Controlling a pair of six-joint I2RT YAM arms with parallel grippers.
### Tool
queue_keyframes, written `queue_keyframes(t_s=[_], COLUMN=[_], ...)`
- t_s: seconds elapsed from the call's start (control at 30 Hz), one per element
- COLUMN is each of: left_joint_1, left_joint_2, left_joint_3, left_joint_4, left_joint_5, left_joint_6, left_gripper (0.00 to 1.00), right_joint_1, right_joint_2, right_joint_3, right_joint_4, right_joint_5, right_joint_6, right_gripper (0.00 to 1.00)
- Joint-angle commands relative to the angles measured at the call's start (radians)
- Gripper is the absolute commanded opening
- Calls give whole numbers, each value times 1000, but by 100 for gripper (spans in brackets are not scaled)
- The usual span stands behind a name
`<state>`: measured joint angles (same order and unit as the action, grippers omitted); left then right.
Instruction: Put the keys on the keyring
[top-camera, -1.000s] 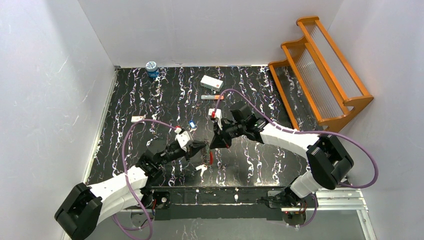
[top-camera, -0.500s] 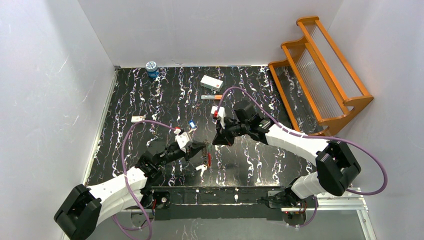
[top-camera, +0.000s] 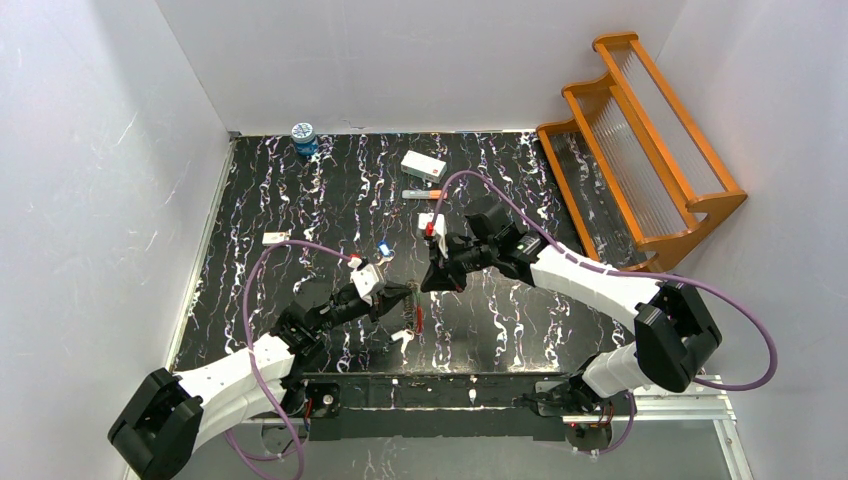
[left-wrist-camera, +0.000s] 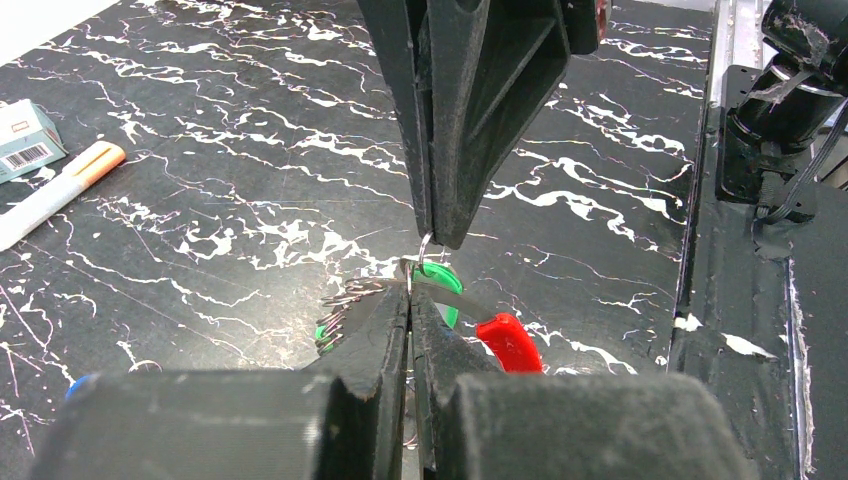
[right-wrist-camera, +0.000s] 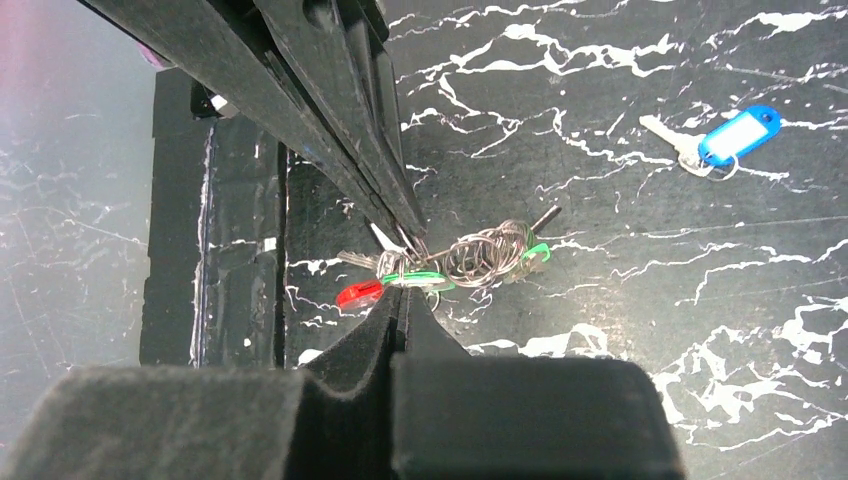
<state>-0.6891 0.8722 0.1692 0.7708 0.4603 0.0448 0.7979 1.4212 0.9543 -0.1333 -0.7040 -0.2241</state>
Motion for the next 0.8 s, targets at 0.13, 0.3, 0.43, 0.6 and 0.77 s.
queue_keyframes(t_s=[0.13, 0.3, 0.43, 0.6, 0.77], left_joint_1=[-4, -4, -4, -4, -4], left_joint_2=[4, 3, 2, 1, -1], left_joint_3=[-2, -2, -2, -2, -2], left_joint_4=[22, 22, 22, 22, 23], left_joint_5=[21, 22, 22, 23, 25], left_joint_6=[7, 7, 6, 6, 6], left_gripper=[0, 0, 0, 0, 0], right_joint_1=[21, 21, 20, 20, 20], right_joint_2=[10, 19, 13, -12, -13], right_joint_3=[70, 71, 56, 22, 12], right_joint_4=[7, 8, 10, 37, 39], right_joint_5=[-34, 17, 70, 112, 137], right_joint_6=[-14, -5, -5, 15, 25], right_gripper=[1, 1, 1, 1, 1])
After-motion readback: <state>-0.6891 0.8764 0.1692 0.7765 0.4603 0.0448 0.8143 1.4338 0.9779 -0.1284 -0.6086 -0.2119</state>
